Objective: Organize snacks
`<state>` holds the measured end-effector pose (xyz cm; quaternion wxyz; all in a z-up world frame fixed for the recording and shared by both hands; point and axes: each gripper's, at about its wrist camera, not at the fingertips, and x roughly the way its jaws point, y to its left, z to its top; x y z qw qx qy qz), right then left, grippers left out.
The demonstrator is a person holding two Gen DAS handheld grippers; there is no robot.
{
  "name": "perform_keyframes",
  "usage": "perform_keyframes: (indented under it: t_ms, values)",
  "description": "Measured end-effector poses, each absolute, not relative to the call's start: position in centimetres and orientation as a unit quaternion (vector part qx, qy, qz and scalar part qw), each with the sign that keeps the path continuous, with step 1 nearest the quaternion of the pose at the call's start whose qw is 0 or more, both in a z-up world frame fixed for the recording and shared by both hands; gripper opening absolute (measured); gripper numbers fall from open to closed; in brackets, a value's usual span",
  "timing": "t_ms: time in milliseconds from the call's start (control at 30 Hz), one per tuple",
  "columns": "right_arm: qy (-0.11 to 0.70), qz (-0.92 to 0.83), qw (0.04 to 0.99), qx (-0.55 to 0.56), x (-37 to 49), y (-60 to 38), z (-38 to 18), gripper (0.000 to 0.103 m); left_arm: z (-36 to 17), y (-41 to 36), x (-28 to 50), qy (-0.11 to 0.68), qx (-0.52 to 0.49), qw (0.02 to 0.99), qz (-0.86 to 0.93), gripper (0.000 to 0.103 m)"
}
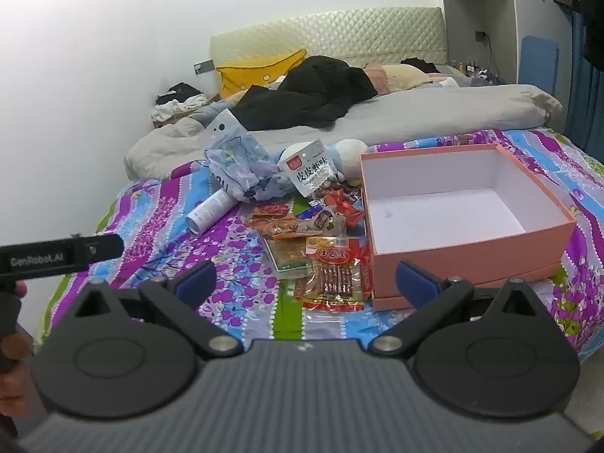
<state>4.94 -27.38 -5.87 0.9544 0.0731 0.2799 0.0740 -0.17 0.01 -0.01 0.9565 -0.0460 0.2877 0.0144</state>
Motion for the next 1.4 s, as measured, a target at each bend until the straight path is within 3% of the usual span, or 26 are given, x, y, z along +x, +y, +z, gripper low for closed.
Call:
perform_keyframes:
  t_ms: [1400]
  values:
    - [0.296, 0.056, 0.951, 0.07, 4.7, -27.8, -7.9, 0.103, -2.2, -1.8, 0.0, 0.321, -0.029, 0.947, -0.021, 0.103]
